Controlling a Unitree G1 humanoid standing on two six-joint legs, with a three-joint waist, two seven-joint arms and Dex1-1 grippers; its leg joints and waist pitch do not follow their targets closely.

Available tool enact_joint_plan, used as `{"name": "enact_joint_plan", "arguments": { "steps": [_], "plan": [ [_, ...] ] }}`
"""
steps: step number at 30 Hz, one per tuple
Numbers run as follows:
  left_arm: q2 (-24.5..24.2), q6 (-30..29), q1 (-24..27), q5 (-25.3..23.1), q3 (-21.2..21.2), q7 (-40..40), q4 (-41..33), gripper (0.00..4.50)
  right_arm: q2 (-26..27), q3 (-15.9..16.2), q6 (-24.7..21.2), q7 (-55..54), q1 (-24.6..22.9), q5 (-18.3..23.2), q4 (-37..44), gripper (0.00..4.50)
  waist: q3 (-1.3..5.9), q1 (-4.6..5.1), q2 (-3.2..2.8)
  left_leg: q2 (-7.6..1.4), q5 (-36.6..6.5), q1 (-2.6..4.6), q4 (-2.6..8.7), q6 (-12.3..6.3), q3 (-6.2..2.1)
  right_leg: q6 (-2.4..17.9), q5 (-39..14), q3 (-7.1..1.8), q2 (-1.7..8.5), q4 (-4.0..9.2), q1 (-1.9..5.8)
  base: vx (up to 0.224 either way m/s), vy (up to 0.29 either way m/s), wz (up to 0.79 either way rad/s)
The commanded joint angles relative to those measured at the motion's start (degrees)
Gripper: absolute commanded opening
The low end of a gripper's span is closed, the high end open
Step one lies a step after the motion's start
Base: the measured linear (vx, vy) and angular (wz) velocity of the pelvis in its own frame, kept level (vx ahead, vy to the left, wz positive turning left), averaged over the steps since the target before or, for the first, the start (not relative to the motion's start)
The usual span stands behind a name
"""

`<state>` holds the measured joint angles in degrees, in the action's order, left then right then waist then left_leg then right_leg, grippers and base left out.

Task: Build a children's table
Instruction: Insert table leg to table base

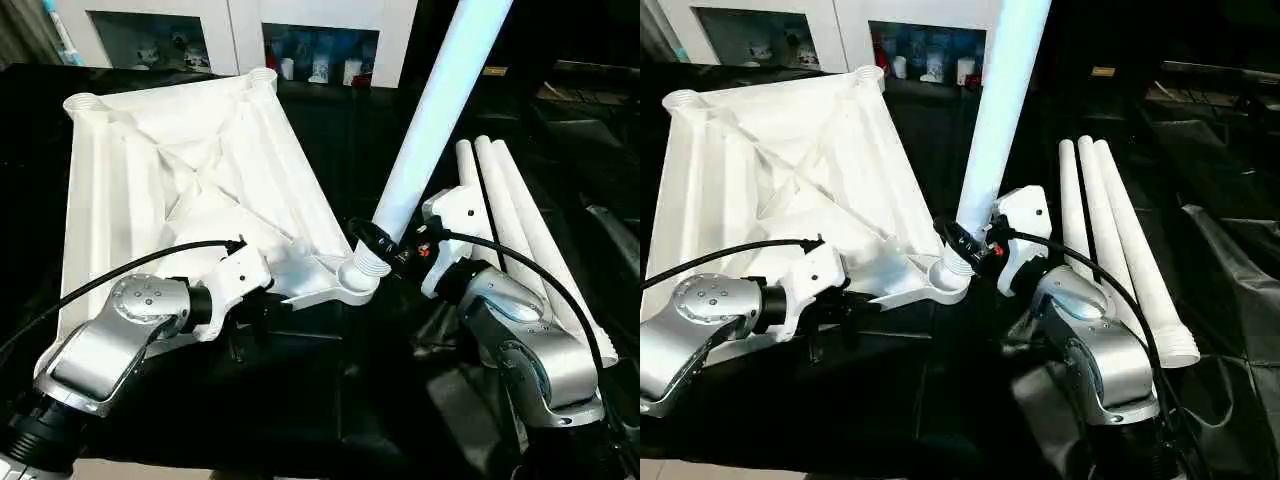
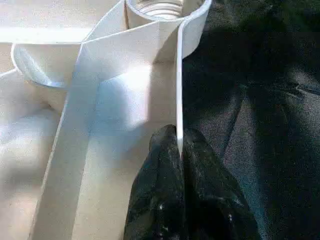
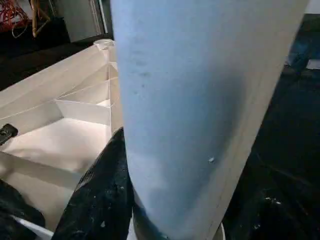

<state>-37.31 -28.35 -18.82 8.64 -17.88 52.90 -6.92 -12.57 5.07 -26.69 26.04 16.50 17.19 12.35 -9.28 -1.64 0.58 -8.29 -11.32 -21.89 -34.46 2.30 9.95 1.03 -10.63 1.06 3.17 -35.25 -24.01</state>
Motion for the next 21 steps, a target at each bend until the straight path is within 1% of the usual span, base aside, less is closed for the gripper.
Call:
{"name": "enact_joint_plan", "arguments": {
  "steps": [1, 3, 4, 5, 6, 7, 8, 9, 10, 11, 12, 13, 14, 15, 18, 19, 21],
  "plan": [
    [-0.13, -0.40, 0.55, -1.17, -1.10, -0.46, 0.75, 0.01, 0.19, 0.35, -0.29, 0.18, 0.97, 0.68, 0.62, 1.87, 4.20, 0.04, -1.11, -4.16, -4.32, 1.17, 4.50, -2.42, -1.48, 15.99, -0.61, -2.78, 4.60, 2.95, 3.20, 0.000, 0.000, 0.00],
    [0.95, 0.65, 0.43, -0.53, -0.34, -0.87, 1.09, 0.00, 0.94, 0.07, -1.64, 1.19, 1.44, 2.63, 0.22, 1.87, 4.05, 0.01, -1.12, -4.20, -5.53, 1.22, 4.58, -2.38, -1.48, 16.06, -2.45, -2.83, 4.70, 3.17, 3.15, 0.000, 0.000, 0.00],
    [1.74, 1.68, 0.53, -0.11, 0.00, -0.82, 1.56, 0.00, 1.10, 0.20, -4.40, 2.87, 2.03, 4.90, -0.33, 1.87, 4.04, 0.01, -1.15, -4.25, -5.75, 1.22, 4.61, -2.30, -1.49, 16.04, -2.88, -2.82, 4.71, 3.17, 3.12, 0.000, 0.000, 0.00],
    [1.74, 1.68, 0.53, -0.11, 0.00, -0.82, 1.56, 0.00, 1.10, 0.20, -4.40, 2.87, 2.03, 4.90, -0.33, 1.87, 4.00, 0.06, -1.11, -4.21, -6.34, 1.24, 4.63, -2.33, -1.52, 16.08, -3.49, -2.84, 4.71, 3.27, 3.21, 0.000, 0.000, 0.00],
    [1.98, 2.24, 0.65, -0.21, -0.10, -0.61, 1.91, 0.00, 0.58, 0.77, -5.30, 3.72, 2.55, 4.92, -0.82, 1.87, 3.83, -0.01, -1.14, -4.32, -6.81, 1.31, 4.70, -2.14, -1.52, 15.78, -4.48, -2.87, 4.71, 3.42, 3.01, 0.000, 0.000, 0.00],
    [2.02, 2.66, 0.80, -0.44, -0.21, -0.64, 2.11, 0.00, 0.33, 1.06, -5.97, 3.55, 2.88, 4.47, -1.22, 1.87, 3.85, -0.03, -1.14, -4.32, -6.82, 1.32, 4.72, -1.99, -1.53, 15.68, -4.74, -2.84, 4.67, 3.38, 2.99, 0.000, 0.000, 0.00],
    [2.06, 3.85, 1.18, -1.31, -0.62, -0.95, 2.60, 0.00, -0.01, 1.41, -7.36, 3.31, 3.78, 3.85, -2.49, 1.87, 3.88, 0.05, -0.81, -4.22, -6.46, 1.23, 4.70, -1.90, -1.48, 15.49, -4.86, -2.88, 4.65, 3.45, 3.08, 0.000, 0.000, 0.00],
    [2.10, 4.54, 1.33, -1.84, -0.81, -1.28, 2.87, 0.00, -0.10, 1.48, -7.71, 3.29, 4.28, 3.62, -3.21, 1.87, 3.83, 0.11, -0.87, -4.13, -5.94, 1.14, 4.72, -1.92, -1.49, 15.48, -5.27, -2.93, 4.71, 3.46, 3.13, 0.000, 0.000, 0.00],
    [2.27, 4.76, 1.35, -2.21, -0.81, -1.85, 3.20, 0.00, -0.11, 1.43, -8.14, 3.45, 4.89, 3.69, -3.94, 1.87, 3.84, 0.02, -0.94, -4.15, -5.96, 1.22, 4.67, -1.88, -1.43, 15.35, -5.64, -2.97, 4.77, 3.56, 3.04, 0.000, 0.000, 0.00],
    [2.39, 4.63, 1.30, -2.25, -0.71, -2.12, 3.34, 0.00, -0.12, 1.41, -8.37, 3.54, 5.15, 3.77, -4.18, 1.87, 3.75, 0.10, -0.65, -4.17, -6.09, 1.21, 4.66, -1.91, -1.34, 15.22, -5.95, -3.02, 4.78, 3.65, 3.00, 0.000, 0.000, 0.00],
    [2.59, 4.99, 1.16, -2.43, -0.55, -2.55, 3.54, 0.00, -0.76, 1.96, -9.01, 4.49, 5.74, 3.67, -4.68, 1.87, 3.67, 0.09, -0.53, -4.15, -6.18, 1.14, 4.74, -1.87, -1.38, 14.66, -7.15, -3.00, 4.77, 3.63, 3.02, 0.000, 0.000, 0.00],
    [2.59, 4.99, 1.16, -2.43, -0.55, -2.55, 3.54, 0.00, -0.76, 1.96, -9.01, 4.49, 5.74, 3.67, -4.68, 1.87, 3.70, 0.07, -0.65, -4.18, -6.23, 1.21, 4.74, -1.85, -1.43, 14.54, -7.59, -2.98, 4.81, 3.63, 2.99, 0.000, 0.000, 0.00],
    [2.79, 5.16, 1.06, -2.17, -0.36, -2.49, 3.60, 0.00, -1.33, 2.44, -9.30, 5.02, 6.17, 3.11, -5.21, 1.87, 3.54, 0.12, -0.42, -4.20, -6.44, 1.22, 4.78, -1.91, -1.36, 14.18, -8.52, -3.01, 4.80, 3.76, 2.86, 0.000, 0.000, 0.00],
    [2.78, 5.45, 1.01, -2.27, -0.39, -2.49, 3.69, 0.00, -1.63, 2.65, -9.28, 5.32, 6.33, 2.81, -5.60, 1.87, 3.50, 0.12, -0.49, -4.21, -6.59, 1.22, 4.81, -1.86, -1.37, 14.04, -9.08, -3.02, 4.83, 3.80, 2.83, 0.000, 0.000, 0.00],
    [2.72, 5.86, 0.97, -2.39, -0.33, -2.31, 3.82, 0.00, -2.02, 2.64, -9.62, 5.75, 6.70, 2.94, -6.34, 1.87, 3.39, 0.18, -0.34, -4.23, -7.29, 1.20, 4.93, -1.74, -1.41, 13.13, -11.82, -3.06, 4.92, 4.05, 2.71, 0.000, 0.000, 0.00],
    [2.73, 5.90, 0.95, -2.37, -0.22, -2.33, 3.77, 0.00, -2.34, 2.72, -9.78, 5.95, 6.87, 2.83, -6.63, 1.87, 3.32, 0.24, -0.20, -4.26, -7.59, 1.26, 4.98, -1.70, -1.39, 13.05, -12.43, -3.05, 4.89, 4.17, 2.60, 0.000, 0.000, 0.00],
    [2.85, 6.07, 0.93, -2.46, 0.03, -2.14, 3.80, 0.00, -2.93, 2.81, -10.80, 6.33, 7.30, 3.14, -6.94, 1.87, 3.26, 0.26, -0.23, -4.21, -8.00, 1.26, 5.04, -1.52, -1.44, 12.53, -14.08, -3.08, 4.86, 4.29, 2.57, 0.000, 0.000, 0.00]
  ]
}}
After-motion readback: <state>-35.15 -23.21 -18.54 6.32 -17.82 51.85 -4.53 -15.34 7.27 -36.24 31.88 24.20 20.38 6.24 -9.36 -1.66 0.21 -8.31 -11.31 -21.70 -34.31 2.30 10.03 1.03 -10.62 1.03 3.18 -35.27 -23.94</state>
